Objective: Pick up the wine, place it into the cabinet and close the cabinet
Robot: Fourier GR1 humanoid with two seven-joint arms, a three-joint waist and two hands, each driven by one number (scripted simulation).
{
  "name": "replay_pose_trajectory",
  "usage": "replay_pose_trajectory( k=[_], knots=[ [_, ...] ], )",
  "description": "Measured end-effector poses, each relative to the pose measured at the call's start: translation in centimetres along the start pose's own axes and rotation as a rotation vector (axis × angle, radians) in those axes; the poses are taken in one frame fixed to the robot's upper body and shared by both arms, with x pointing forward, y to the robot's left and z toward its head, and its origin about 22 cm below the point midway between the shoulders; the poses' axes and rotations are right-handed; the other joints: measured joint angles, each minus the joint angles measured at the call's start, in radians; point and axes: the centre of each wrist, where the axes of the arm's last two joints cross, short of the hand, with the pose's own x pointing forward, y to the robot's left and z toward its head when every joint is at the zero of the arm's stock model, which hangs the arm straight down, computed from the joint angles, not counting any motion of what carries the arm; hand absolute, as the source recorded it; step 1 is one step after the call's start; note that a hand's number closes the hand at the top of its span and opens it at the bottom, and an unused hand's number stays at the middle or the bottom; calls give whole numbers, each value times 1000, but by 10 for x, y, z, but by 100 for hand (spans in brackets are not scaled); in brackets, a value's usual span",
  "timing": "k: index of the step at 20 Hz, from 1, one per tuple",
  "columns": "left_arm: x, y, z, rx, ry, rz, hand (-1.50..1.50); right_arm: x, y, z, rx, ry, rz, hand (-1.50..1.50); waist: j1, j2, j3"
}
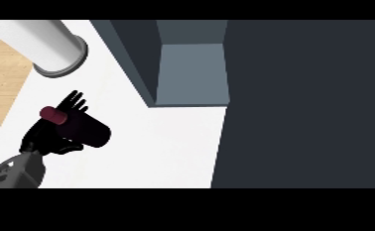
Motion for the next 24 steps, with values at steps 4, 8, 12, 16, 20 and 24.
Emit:
replay_pose_trajectory(
  k=[4,8,12,16,20,24],
  knots=[
    [-13,5,1,-6,8,31,-150,3,-1,0,-2,-5,3,-150,-5,1,-1],
    [-19,4,-4,-21,7,37,-150,6,-2,-1,-10,-13,4,-150,-7,1,-1],
    [-26,1,-7,-29,3,33,-150,10,-3,-3,-13,-21,3,-150,-9,1,-1],
    [-33,-9,-16,-32,-2,58,150,9,1,-4,1,-19,-8,-150,-8,1,-1],
    [-37,-11,-17,-75,-13,96,150,8,-1,-3,-11,-13,-12,-150,-9,1,-1],
    [-32,-18,-24,-127,-42,20,150,6,-2,-3,-14,-9,-13,-150,-9,1,-1]
  ],
)
